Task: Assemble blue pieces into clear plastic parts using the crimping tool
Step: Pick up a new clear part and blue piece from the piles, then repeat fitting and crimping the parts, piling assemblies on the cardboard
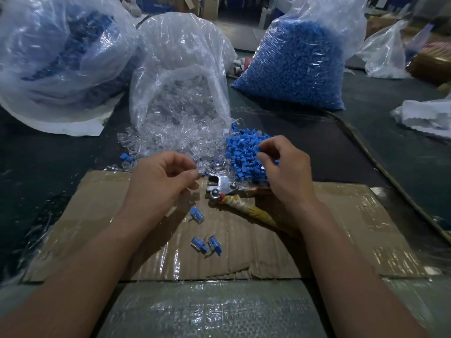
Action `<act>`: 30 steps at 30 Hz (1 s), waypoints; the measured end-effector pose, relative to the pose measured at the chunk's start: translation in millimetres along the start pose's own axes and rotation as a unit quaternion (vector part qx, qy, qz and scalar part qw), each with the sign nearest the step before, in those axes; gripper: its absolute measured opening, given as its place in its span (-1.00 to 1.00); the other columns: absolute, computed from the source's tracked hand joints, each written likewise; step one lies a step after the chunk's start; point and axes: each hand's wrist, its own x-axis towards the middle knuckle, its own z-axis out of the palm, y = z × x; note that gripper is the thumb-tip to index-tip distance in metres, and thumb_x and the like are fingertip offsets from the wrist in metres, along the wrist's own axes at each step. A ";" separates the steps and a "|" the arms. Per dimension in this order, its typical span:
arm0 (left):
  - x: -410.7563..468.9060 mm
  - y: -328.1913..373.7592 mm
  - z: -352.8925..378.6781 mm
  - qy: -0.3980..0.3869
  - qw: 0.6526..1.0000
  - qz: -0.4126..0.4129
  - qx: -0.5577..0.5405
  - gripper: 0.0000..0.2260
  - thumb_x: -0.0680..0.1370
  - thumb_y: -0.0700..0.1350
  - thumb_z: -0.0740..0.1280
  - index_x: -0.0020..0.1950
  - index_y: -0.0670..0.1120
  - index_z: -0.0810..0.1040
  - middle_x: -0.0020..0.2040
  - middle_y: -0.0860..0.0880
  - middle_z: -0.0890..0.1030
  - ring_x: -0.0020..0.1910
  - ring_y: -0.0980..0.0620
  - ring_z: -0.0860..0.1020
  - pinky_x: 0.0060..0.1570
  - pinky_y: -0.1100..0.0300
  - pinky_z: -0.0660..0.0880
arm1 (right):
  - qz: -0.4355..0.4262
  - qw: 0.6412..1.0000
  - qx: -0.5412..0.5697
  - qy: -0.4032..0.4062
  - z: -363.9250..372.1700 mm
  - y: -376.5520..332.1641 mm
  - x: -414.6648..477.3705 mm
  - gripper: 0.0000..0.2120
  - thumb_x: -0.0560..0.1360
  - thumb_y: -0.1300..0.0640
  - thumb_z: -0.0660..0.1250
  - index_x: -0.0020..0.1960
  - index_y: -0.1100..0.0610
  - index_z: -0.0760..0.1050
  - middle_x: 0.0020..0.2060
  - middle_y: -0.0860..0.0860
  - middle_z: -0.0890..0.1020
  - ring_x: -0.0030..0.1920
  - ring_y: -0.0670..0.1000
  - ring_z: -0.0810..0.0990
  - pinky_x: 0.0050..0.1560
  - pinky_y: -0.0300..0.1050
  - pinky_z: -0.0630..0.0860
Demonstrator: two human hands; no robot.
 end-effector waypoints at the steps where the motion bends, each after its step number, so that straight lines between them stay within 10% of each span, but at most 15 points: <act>1: -0.2 0.1 0.1 -0.001 1.000 0.000 -0.002 -0.84 0.42 -0.31 0.41 -0.23 -0.06 0.56 -0.36 0.02 0.65 -0.41 0.14 0.62 -0.47 0.40 0.46 | 0.003 0.999 0.033 0.006 -2.5 -3.8 -1.8 -0.92 0.49 0.21 0.34 -0.03 0.10 0.52 -0.25 -0.19 0.50 -0.18 -0.15 0.50 -0.11 -0.36 0.44; 6: -1.3 1.0 0.6 -0.008 1.000 -0.002 -0.020 -0.87 0.43 -0.31 0.38 -0.21 -0.09 0.54 -0.33 -0.01 0.66 -0.38 0.09 0.64 -0.43 0.37 0.50 | -0.023 0.986 0.157 -0.044 -9.1 -33.9 -19.8 -0.75 0.44 0.24 0.38 -0.13 -0.13 0.48 -0.25 -0.25 0.53 -0.16 -0.32 0.52 -0.10 -0.48 0.43; 30: -6.7 7.2 5.1 -0.065 0.997 0.045 0.021 -0.80 0.41 -0.32 0.40 -0.22 -0.01 0.59 -0.34 0.02 0.67 -0.40 0.10 0.63 -0.37 0.34 0.54 | -0.069 0.984 0.128 -0.106 9.9 -50.3 -36.0 -0.90 0.39 0.19 0.45 -0.09 0.16 0.61 -0.24 -0.02 0.65 -0.21 -0.12 0.58 -0.15 -0.20 0.55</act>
